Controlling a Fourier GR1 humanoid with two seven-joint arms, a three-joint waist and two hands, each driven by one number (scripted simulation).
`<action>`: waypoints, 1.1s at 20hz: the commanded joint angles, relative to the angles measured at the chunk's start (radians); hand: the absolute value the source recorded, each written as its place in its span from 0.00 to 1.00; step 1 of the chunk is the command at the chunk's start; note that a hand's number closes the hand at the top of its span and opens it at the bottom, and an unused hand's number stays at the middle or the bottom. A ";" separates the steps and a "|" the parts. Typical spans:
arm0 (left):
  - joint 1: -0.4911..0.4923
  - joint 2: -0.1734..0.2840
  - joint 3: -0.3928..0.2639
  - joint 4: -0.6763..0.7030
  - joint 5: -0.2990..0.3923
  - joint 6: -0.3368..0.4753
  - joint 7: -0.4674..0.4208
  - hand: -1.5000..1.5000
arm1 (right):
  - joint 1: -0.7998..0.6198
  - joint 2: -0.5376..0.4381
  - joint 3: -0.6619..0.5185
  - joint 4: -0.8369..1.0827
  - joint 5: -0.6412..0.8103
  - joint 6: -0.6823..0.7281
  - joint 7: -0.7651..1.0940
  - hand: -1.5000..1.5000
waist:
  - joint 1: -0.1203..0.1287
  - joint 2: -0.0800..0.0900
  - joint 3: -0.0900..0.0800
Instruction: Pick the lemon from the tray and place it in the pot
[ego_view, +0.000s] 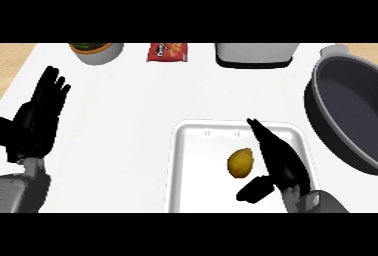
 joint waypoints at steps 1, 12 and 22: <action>0.006 -0.044 -0.022 -0.017 -0.038 0.016 0.006 0.50 | -0.006 0.053 -0.017 0.113 0.079 0.004 -0.020 0.00 | 0.000 0.000 0.000; 0.028 -0.058 0.033 -0.066 -0.066 -0.037 0.042 0.50 | 0.037 0.184 -0.070 0.248 0.216 0.007 -0.147 0.00 | 0.001 0.000 0.000; 0.000 -0.089 0.070 -0.027 -0.081 -0.074 0.044 0.50 | 0.051 0.216 -0.171 0.313 0.253 0.062 -0.248 0.00 | -0.002 0.000 0.000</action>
